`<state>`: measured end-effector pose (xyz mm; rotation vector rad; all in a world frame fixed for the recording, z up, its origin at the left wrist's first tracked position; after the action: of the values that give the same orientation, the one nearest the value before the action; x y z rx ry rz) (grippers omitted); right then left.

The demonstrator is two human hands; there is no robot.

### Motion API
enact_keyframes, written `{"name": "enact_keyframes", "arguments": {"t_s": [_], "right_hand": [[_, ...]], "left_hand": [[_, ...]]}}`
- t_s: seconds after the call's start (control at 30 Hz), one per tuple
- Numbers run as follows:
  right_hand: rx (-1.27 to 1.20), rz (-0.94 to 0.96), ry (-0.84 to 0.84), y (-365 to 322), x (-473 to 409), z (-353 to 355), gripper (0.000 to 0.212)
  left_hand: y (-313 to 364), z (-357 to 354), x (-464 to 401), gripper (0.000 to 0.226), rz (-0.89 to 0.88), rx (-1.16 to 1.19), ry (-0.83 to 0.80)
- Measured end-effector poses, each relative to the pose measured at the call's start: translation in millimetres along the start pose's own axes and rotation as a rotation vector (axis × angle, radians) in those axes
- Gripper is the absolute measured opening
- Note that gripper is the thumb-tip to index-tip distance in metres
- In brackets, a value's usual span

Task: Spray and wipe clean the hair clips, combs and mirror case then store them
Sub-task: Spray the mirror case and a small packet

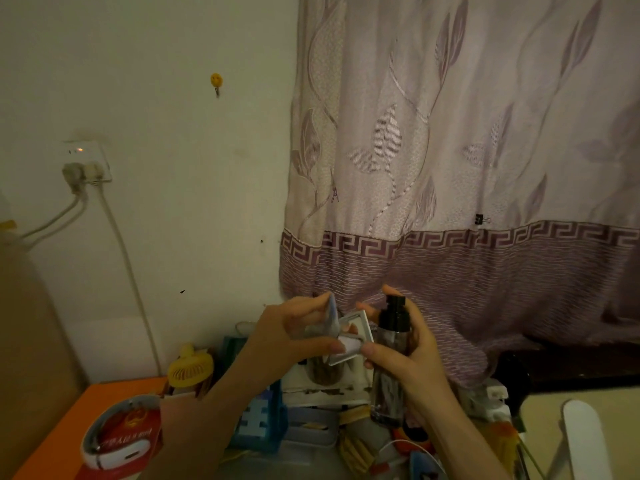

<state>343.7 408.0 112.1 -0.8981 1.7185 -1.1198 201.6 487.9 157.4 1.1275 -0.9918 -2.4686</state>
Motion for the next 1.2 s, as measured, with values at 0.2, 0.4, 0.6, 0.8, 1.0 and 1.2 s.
{"name": "enact_keyframes", "arguments": {"t_s": [0.2,0.4,0.6,0.8,1.0,1.2], "right_hand": [[-0.041,-0.049,0.020,14.0,-1.6,1.7,0.082],[-0.094,-0.069,0.002,21.8,-2.0,5.8,0.079],[-0.123,-0.074,-0.010,25.3,-1.5,6.6,0.076],[-0.146,-0.089,-0.001,28.2,-2.7,9.7,0.077],[-0.168,-0.109,-0.013,29.2,-1.6,9.2,0.075],[-0.215,-0.115,-0.018,29.3,-0.2,4.9,0.066]], "left_hand": [[-10.1,-13.9,2.3,0.047,0.052,0.059,-0.001],[3.9,-26.3,-8.6,0.055,-0.034,-0.064,-0.107],[-4.4,-28.1,-10.3,0.054,-0.023,0.004,-0.092],[-15.6,-27.7,-12.0,0.055,0.025,0.067,-0.033],[-32.2,-23.6,-8.1,0.041,0.098,0.188,0.066],[-41.9,-22.0,-2.9,0.033,0.171,0.277,0.118]]}}
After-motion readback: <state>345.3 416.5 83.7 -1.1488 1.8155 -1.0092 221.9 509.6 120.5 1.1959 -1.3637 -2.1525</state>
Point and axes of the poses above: each hand's wrist, its own x-axis away from the middle knuckle, its own z-axis out of the back of the hand, y = z × x, the point moved 9 cm from there along -x, towards the middle knuckle, and after that the axes turned 10 degrees about -z, right-handed, at the moved point
